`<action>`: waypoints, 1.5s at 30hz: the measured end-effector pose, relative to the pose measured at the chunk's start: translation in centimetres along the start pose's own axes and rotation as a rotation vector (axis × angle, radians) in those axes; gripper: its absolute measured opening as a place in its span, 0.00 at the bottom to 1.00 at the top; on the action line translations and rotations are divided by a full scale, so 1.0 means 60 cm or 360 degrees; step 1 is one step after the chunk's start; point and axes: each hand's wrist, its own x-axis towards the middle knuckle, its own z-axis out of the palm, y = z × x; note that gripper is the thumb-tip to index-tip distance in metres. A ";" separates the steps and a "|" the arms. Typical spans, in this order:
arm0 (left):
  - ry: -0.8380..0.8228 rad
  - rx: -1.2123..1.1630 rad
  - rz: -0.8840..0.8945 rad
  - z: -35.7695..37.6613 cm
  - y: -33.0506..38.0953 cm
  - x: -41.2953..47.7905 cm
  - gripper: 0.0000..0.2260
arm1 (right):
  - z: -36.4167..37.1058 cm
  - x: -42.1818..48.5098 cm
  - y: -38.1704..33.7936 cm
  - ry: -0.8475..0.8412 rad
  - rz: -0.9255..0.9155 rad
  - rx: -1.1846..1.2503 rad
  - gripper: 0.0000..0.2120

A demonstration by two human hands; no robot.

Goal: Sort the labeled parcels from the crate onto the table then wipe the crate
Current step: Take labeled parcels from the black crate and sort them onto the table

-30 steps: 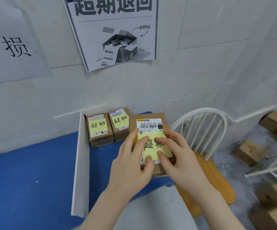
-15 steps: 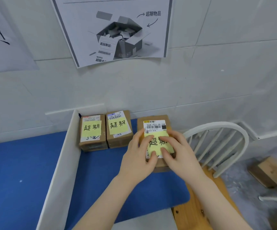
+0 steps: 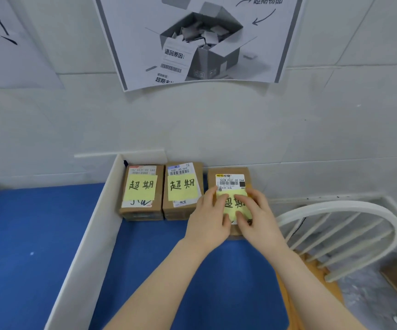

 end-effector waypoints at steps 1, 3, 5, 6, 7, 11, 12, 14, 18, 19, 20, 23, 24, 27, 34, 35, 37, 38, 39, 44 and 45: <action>-0.0012 0.0035 -0.0008 0.003 -0.001 0.005 0.21 | 0.006 0.004 0.002 -0.0004 0.0018 -0.0006 0.17; -0.0005 0.0104 -0.0037 0.005 -0.001 0.013 0.19 | 0.013 0.014 0.004 0.0009 0.0066 -0.0008 0.16; 0.0038 0.0132 -0.0086 0.004 0.002 0.022 0.18 | 0.016 0.027 0.007 0.0006 0.0085 -0.0002 0.16; 0.0060 0.0140 -0.0108 0.003 0.003 0.026 0.17 | 0.017 0.034 0.007 -0.0006 0.0087 -0.0002 0.15; 0.0078 0.0151 -0.0122 0.002 0.003 0.029 0.16 | 0.017 0.042 0.007 -0.0021 0.0086 -0.0006 0.16; 0.0078 0.0152 -0.0145 -0.005 -0.007 0.034 0.16 | 0.019 0.070 0.002 -0.0088 0.0123 -0.0015 0.16; 0.0063 0.0131 -0.0146 -0.006 -0.010 0.035 0.17 | 0.020 0.074 0.001 -0.0106 0.0142 -0.0011 0.17; 0.0037 0.0081 -0.0147 -0.009 -0.016 0.036 0.17 | 0.022 0.082 0.000 -0.0134 0.0166 -0.0016 0.17; -0.0025 -0.0020 -0.0163 -0.017 -0.015 0.030 0.18 | 0.027 0.086 0.002 -0.0171 0.0198 -0.0040 0.18; -0.0051 -0.0030 -0.0167 -0.021 -0.014 0.026 0.18 | 0.026 0.087 0.001 -0.0190 0.0216 -0.0048 0.19; -0.0070 -0.0030 -0.0169 -0.028 -0.012 0.022 0.18 | 0.025 0.089 -0.001 -0.0218 0.0236 -0.0065 0.19; -0.0083 0.0011 -0.0163 -0.060 -0.013 0.002 0.16 | 0.018 0.091 -0.017 -0.0354 0.0280 -0.0191 0.21; -0.0066 0.0039 -0.0153 -0.076 -0.015 -0.005 0.16 | 0.014 0.090 -0.029 -0.0373 0.0285 -0.0249 0.21; 0.0072 0.0225 -0.0150 -0.136 -0.029 -0.031 0.18 | 0.002 0.078 -0.087 -0.0225 0.0186 -0.0397 0.23; 0.0381 0.0684 -0.0249 -0.254 -0.074 -0.168 0.19 | 0.018 0.028 -0.274 -0.0215 -0.0376 -0.0506 0.19; 0.0414 0.0707 -0.0336 -0.265 -0.083 -0.188 0.19 | 0.026 0.022 -0.298 -0.0213 -0.0446 -0.0500 0.18; 0.0478 0.0713 -0.0516 -0.288 -0.105 -0.229 0.20 | 0.048 0.012 -0.345 -0.0232 -0.0565 -0.0478 0.16; 0.0457 0.0716 -0.0609 -0.297 -0.118 -0.251 0.21 | 0.061 0.007 -0.368 -0.0257 -0.0613 -0.0464 0.15; 0.0405 0.0738 -0.0699 -0.305 -0.134 -0.273 0.23 | 0.075 0.000 -0.390 -0.0281 -0.0654 -0.0440 0.16; 0.0335 0.0854 -0.0955 -0.348 -0.214 -0.393 0.24 | 0.150 -0.053 -0.497 -0.0412 -0.0797 -0.0297 0.15; 0.0339 0.0844 -0.0996 -0.358 -0.229 -0.415 0.24 | 0.165 -0.065 -0.519 -0.0426 -0.0821 -0.0297 0.15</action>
